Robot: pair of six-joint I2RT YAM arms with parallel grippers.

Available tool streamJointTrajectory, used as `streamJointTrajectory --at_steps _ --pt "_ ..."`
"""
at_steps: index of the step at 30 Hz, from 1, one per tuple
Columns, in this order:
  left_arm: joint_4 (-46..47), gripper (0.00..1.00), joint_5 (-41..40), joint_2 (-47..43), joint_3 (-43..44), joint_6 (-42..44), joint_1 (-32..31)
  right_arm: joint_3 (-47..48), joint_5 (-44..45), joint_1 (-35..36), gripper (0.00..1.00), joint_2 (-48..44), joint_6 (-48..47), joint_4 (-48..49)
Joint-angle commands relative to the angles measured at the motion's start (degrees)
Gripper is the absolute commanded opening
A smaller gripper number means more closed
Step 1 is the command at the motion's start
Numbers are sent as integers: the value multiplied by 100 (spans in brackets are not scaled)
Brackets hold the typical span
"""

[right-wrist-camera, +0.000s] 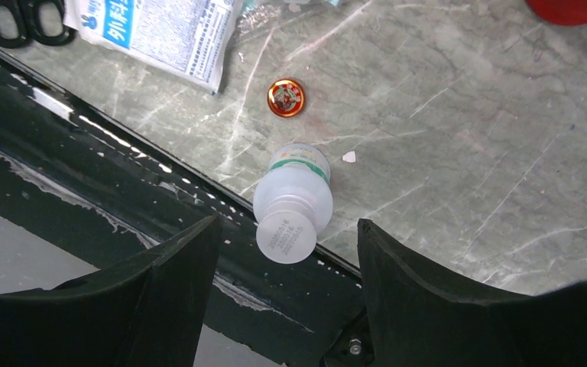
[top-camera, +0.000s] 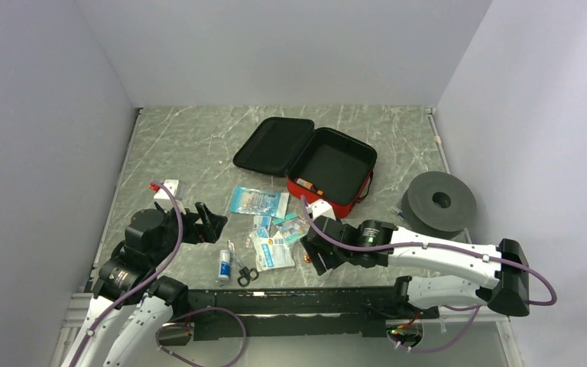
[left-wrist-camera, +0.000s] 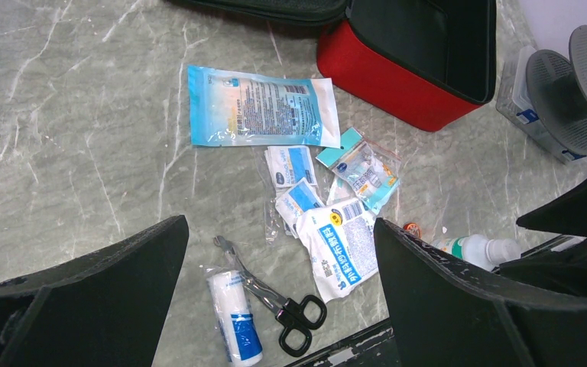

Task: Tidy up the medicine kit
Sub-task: Pick up the pill bottle at the center of the board.

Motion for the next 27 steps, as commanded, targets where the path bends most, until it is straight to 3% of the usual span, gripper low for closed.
streamJointTrajectory --at_steps 1,19,23,27 --pt "115 99 71 -30 201 -42 -24 -45 116 72 67 179 198 -18" --pt "117 99 75 -30 201 -38 -24 -106 118 106 48 336 292 4" --pt "117 99 84 -29 201 -40 -24 -102 119 101 37 298 309 -18" --pt "117 99 84 -30 201 -44 -24 -81 85 106 34 335 295 -18"
